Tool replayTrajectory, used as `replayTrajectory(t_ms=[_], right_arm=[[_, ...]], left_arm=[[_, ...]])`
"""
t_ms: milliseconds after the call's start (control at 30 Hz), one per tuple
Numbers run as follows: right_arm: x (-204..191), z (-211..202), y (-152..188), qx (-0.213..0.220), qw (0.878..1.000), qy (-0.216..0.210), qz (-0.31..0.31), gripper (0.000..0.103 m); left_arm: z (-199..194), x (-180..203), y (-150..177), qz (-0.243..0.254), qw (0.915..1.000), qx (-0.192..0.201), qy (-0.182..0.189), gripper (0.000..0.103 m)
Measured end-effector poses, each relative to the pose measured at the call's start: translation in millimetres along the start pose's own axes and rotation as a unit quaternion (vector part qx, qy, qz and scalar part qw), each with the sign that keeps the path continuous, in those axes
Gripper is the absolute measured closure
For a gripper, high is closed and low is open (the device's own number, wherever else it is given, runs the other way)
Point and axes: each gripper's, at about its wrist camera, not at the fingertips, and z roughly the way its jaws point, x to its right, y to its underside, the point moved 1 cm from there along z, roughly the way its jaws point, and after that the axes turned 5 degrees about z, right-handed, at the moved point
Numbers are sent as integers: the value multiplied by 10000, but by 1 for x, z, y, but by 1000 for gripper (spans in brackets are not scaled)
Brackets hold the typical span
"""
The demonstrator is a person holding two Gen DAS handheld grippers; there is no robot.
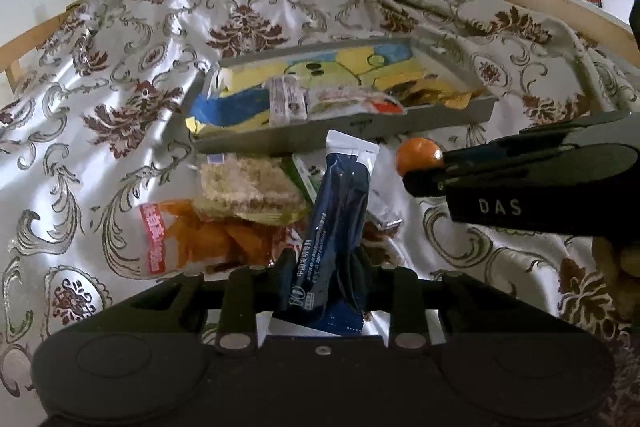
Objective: Organize snacks
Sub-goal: 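Lift the blue tube with left tool while right tool carries mandarin over tray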
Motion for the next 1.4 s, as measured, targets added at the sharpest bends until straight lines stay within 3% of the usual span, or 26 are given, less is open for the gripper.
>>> replayTrajectory(t_ms=[533, 1000, 1400], right_arm=[[33, -16, -22, 612, 9968, 127, 500, 71], [61, -6, -41, 920, 9925, 211, 780, 71], [101, 7, -53, 1008, 9866, 446, 1200, 71]], left_arm=[[-21, -19, -17, -755, 9917, 988, 337, 71], [20, -24, -77, -882, 9897, 1069, 356, 71], [78, 3, -126, -812, 9906, 984, 488, 71]])
